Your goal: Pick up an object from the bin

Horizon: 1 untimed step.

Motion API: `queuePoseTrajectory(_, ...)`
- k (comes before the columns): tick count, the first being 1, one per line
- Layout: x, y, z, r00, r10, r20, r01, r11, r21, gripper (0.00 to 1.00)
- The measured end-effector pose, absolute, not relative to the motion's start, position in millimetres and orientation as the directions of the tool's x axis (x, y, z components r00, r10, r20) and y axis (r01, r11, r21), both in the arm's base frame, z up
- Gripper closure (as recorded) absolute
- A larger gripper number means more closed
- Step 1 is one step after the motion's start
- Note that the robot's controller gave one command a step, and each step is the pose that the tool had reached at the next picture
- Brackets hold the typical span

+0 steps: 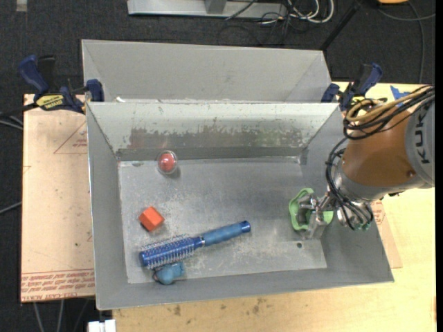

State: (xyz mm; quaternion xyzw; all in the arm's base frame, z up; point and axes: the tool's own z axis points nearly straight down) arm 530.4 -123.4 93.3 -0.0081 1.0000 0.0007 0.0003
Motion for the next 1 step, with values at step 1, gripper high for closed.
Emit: queuePoseTrajectory(1,550.9,-113.4,236.6,-1.000,0.006,-0.012,0.006,1.000,-0.001,1.00)
